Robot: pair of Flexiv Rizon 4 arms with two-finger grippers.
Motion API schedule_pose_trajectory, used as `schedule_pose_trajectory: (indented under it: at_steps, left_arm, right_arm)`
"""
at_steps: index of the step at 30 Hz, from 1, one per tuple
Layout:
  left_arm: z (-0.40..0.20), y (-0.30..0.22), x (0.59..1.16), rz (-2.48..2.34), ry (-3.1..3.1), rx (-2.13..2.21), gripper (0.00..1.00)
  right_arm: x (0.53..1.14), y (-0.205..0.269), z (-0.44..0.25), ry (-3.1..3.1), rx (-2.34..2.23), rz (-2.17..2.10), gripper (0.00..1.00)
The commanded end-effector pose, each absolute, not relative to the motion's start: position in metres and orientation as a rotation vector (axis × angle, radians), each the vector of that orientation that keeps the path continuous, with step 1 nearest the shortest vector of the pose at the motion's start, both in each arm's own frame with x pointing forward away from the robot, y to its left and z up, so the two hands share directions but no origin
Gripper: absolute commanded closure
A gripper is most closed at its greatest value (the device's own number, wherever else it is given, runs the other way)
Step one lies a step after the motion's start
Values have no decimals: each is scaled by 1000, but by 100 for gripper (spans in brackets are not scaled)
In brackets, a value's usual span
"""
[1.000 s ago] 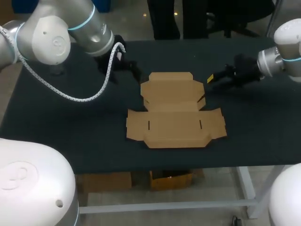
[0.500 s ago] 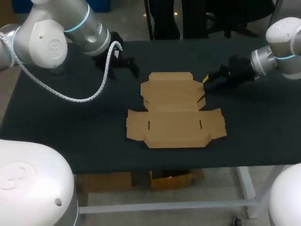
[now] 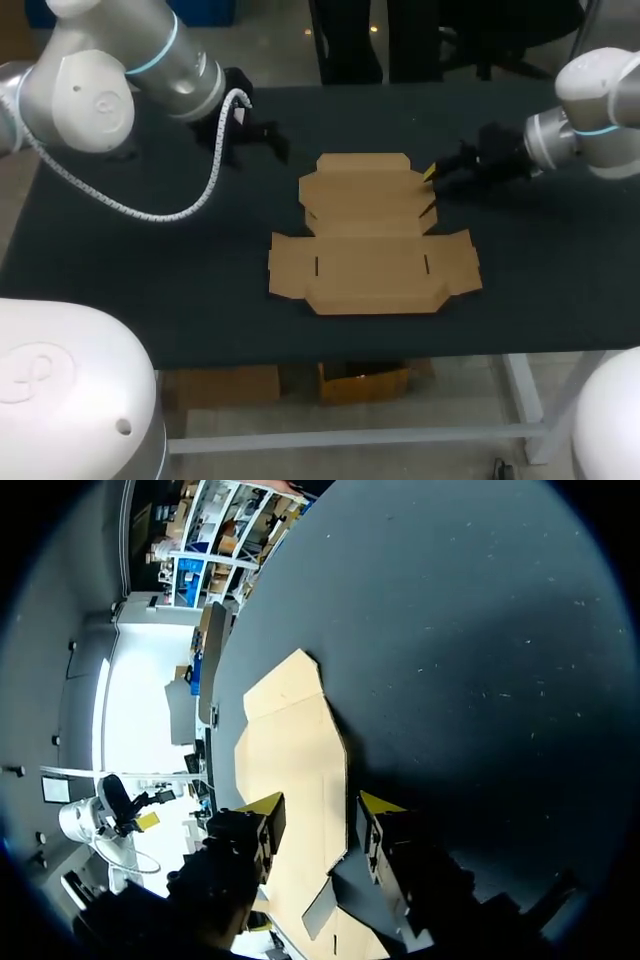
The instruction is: Assemble the packaging by folding the flat box into shape, placing the metal phone stand inside, and closing the box properly
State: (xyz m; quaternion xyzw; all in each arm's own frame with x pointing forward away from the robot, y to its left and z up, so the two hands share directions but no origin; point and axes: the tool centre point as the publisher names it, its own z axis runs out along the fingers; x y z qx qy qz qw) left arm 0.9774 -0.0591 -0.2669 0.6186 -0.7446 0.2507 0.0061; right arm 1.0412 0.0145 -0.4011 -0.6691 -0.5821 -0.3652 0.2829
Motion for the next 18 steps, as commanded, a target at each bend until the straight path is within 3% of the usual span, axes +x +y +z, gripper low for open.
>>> schedule_pose_trajectory:
  at_steps: [1,18]
  left_arm:
    - [-268,-55,975,798,-2326,1935,0]
    - [-270,-48,975,819,-2308,1935,0]
  right_arm:
    - [1044,19,-403,-1554,-1792,-981,58]
    - [1041,32,-411,-1493,-1748,-1017,62]
